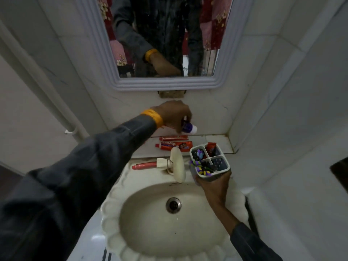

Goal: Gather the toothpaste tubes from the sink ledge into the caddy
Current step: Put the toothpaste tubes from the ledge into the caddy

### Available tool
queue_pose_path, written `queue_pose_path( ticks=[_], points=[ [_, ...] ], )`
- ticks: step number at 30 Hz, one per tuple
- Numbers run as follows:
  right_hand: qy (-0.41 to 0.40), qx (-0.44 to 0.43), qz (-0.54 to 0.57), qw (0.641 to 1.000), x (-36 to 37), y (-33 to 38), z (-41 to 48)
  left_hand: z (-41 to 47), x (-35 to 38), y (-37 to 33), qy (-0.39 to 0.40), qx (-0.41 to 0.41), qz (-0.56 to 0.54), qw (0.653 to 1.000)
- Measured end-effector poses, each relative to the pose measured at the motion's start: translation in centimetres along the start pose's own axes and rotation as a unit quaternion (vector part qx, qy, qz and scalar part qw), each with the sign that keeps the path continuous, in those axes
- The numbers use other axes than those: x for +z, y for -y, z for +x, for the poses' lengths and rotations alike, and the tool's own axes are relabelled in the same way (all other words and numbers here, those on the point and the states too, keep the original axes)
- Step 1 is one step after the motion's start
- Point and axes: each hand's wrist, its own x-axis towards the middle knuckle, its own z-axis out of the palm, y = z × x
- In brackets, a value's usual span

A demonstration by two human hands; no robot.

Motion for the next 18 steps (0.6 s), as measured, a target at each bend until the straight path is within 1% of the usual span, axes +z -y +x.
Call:
queue_pose_path(
  ticks=[3, 6, 8, 11, 15, 18],
  points=[
    [0.006, -0.008, -0.010, 1.000, -0.2, -0.5, 0.3, 2.5, -0.9, -3.8, -0.007, 0.063, 0.071, 0.995],
    [0.011, -0.018, -0.021, 1.000, -0.3, -0.8, 0.4, 4.9, -0.7, -6.9, 0.025, 0.110, 0.131, 0.985],
    [0.013, -0.022, -0.033, 0.999, -0.3, -0.8, 0.3, 6.1, -0.3, -8.6, 0.050, 0.128, 0.163, 0.977],
    [0.014, -0.027, -0.049, 0.998, -0.3, -1.2, 0.5, 7.3, 0.8, -10.1, 0.074, 0.129, 0.196, 0.969],
    [0.031, -0.034, -0.056, 0.997, -0.5, -1.1, 0.6, 7.7, 2.3, -10.3, 0.056, 0.138, 0.191, 0.970],
    [0.025, -0.023, -0.055, 0.998, -0.6, -1.0, 0.7, 8.0, 2.0, -9.6, 0.021, 0.127, 0.132, 0.983]
  ],
)
